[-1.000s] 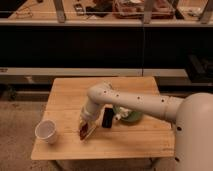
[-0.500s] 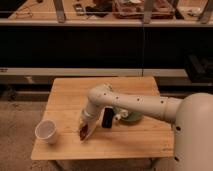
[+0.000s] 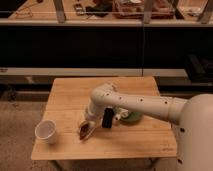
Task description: Place the pepper on the white sponge
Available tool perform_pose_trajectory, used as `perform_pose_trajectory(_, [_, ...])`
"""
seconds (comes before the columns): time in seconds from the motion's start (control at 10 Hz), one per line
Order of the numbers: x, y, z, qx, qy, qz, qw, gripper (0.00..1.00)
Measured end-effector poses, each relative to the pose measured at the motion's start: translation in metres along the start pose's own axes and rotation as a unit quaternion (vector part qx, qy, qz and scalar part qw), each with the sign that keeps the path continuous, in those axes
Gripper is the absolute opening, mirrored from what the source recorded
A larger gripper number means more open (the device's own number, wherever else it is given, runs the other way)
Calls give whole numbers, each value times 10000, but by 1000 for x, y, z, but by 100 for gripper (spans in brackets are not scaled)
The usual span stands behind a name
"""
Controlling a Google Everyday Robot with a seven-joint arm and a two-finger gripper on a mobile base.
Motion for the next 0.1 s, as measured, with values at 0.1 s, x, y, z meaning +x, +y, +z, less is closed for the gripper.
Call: perform_pose_trajectory(0.1, [5, 9, -18, -36, 166, 25, 9999, 60])
